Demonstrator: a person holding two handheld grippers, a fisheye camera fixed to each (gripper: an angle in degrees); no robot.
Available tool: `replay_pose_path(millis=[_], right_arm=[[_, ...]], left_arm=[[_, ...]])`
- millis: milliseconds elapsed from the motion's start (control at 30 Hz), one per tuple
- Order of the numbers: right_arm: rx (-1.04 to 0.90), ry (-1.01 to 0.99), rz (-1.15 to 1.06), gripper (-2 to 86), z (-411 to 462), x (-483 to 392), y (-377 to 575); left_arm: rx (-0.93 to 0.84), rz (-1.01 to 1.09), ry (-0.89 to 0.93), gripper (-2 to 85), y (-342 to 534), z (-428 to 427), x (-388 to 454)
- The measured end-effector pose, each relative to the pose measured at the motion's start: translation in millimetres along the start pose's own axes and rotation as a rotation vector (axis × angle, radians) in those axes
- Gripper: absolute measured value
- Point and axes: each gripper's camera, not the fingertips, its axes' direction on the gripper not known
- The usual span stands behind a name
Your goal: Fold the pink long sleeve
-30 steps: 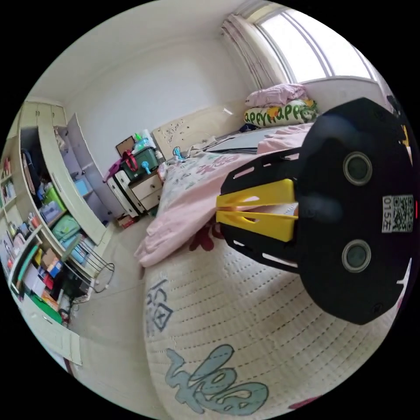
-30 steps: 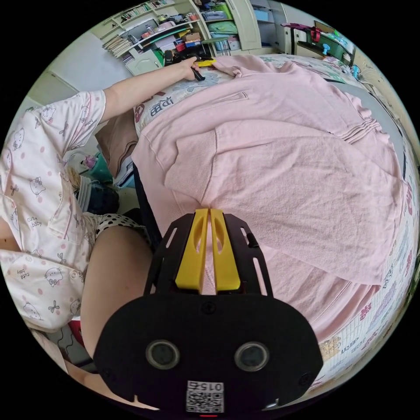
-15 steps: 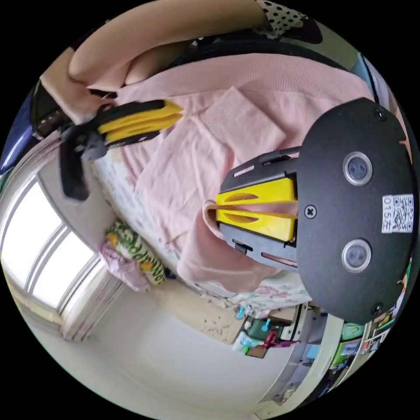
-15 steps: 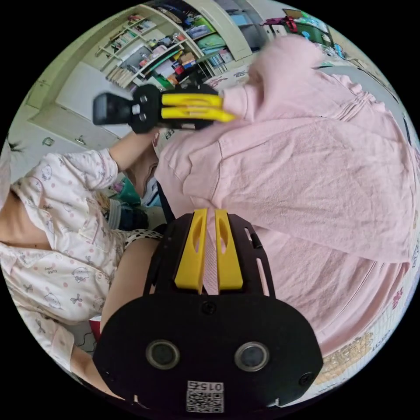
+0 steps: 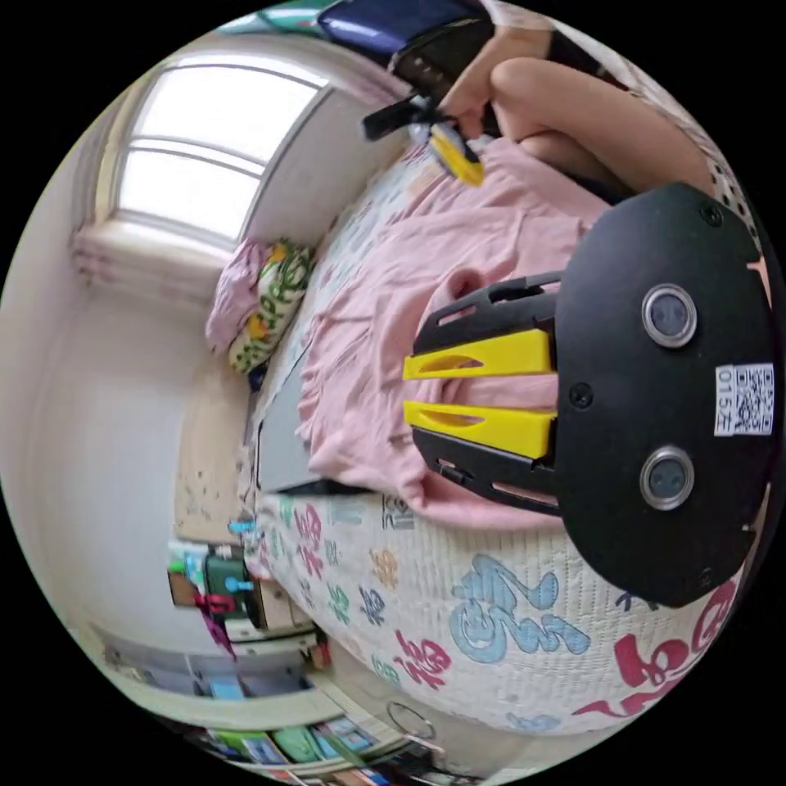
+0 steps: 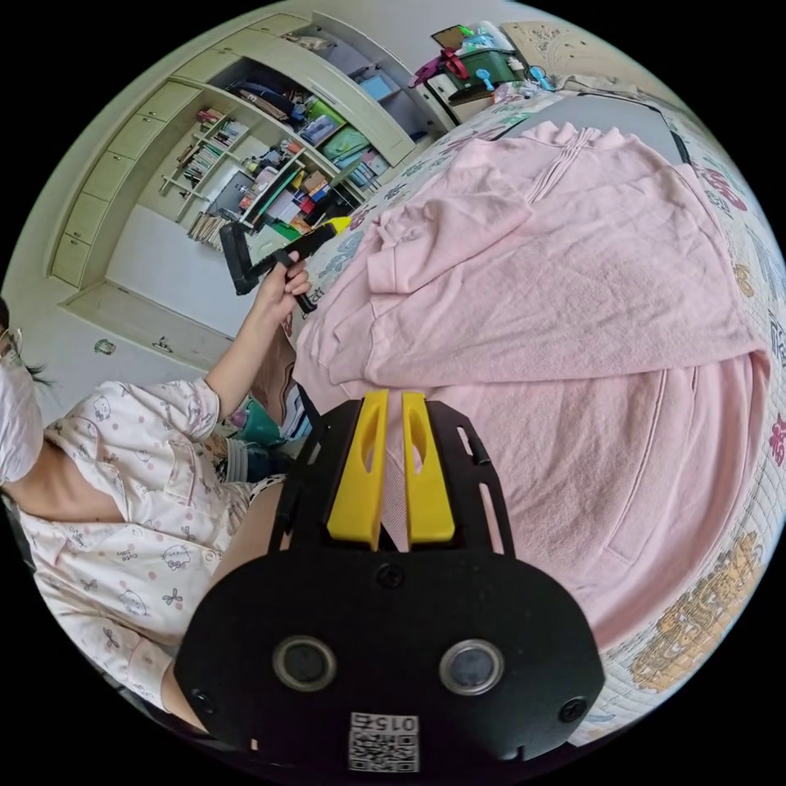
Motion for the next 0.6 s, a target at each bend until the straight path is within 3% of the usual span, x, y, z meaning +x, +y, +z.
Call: replay_pose_path(millis=[67,200,400,467,600], right_arm=[[-0.006,0.001,-0.013,3.3,-14,-3,-1],[0.007,0.014,-0.010,3.5,-38,-5,-1],[0.103,0.007,0.062,4.0,-90,5,-2],[0.167,0.003,0.114,5.0,-114,14,1],[0.327,-0.099,0.218,6.9,-155,34,14]], left_arm=[[-0.140,-0.048,-0.032,12.2,-7,43,-15],[-0.210,-0.005,-0.105,11.1,9,89,-15],[-0.033,0.101,-0.115,3.4,28,41,6],[0.078,0.223,-0.020,2.4,37,5,44],[0.138,0.438,0.169,1.9,63,-28,116]])
